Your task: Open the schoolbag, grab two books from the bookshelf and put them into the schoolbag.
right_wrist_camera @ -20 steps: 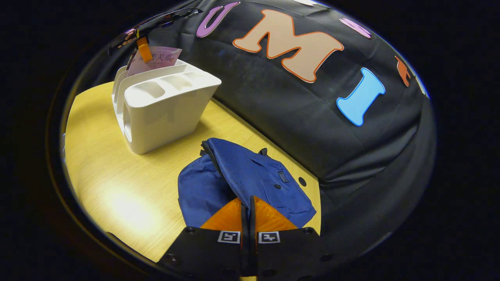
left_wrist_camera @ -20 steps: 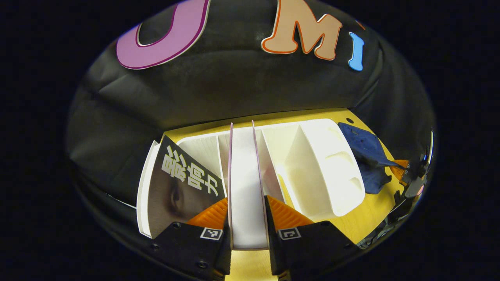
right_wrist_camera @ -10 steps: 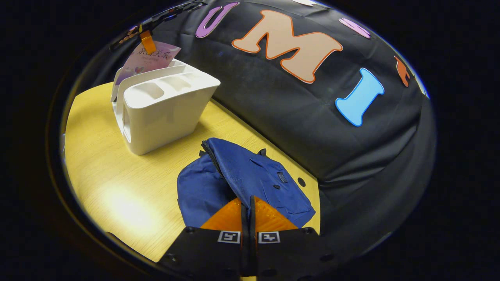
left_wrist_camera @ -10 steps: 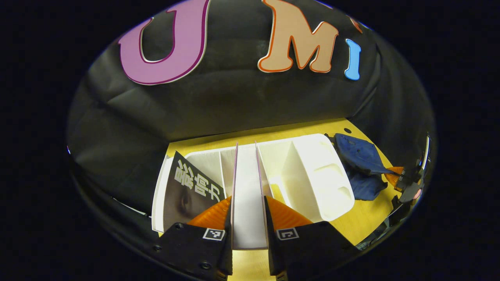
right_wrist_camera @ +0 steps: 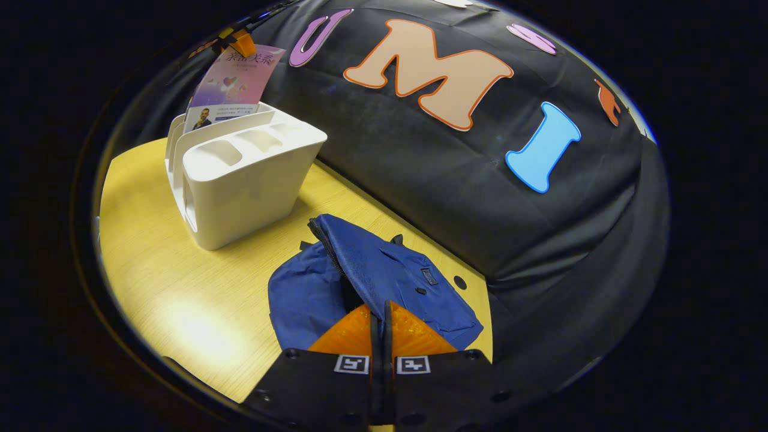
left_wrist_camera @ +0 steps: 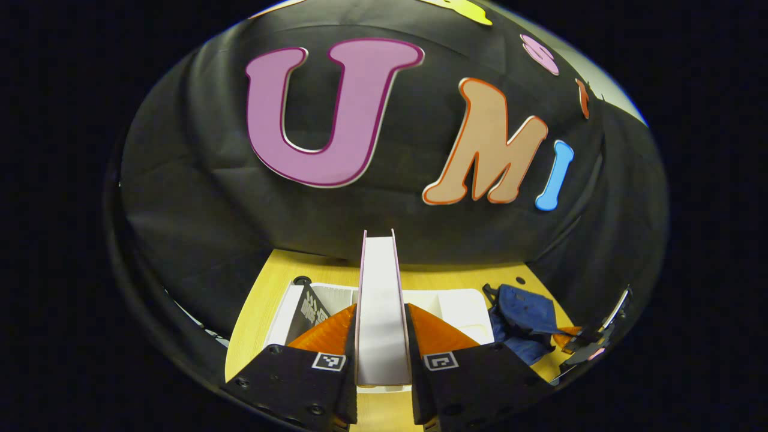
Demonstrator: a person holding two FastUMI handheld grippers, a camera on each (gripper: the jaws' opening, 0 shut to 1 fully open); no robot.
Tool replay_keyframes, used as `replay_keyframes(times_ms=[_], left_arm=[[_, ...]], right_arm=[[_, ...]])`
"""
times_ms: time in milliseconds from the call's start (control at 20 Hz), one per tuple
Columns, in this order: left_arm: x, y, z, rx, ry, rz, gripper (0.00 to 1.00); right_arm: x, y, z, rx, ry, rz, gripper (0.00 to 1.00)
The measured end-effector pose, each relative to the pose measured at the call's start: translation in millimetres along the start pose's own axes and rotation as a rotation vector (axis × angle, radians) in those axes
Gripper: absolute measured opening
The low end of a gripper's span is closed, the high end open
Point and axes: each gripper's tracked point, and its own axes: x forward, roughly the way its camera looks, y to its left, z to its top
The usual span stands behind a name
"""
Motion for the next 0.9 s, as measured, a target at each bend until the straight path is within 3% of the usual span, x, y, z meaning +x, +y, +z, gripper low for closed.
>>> replay_keyframes(times_ms=[150, 400, 650, 900], left_arm=[[-22.4, -0.6, 21.4, -0.071, -0.072, -0.006, 0.32], [-39.5, -22.9, 20.4, -0.252, -0.078, -0.136, 0.33], [-47.9, -65.1, 6.8, -0.532, -0.071, -0.365, 0.33], [-53.8, -104.9, -28.0, -0.576, -0.109, -0.452, 0.33]], right_arm=[[0.0, -3.2, 2.0, 0.020, -0.007, 0.004, 0.05], [-0.6, -2.9, 2.1, 0.011, -0.009, 0.009, 0.03], [-0.4, -9.1, 5.2, 0.056, -0.012, 0.010, 0.03], [-0.1, -25.6, 15.7, 0.137, -0.057, -0.009, 0.03]])
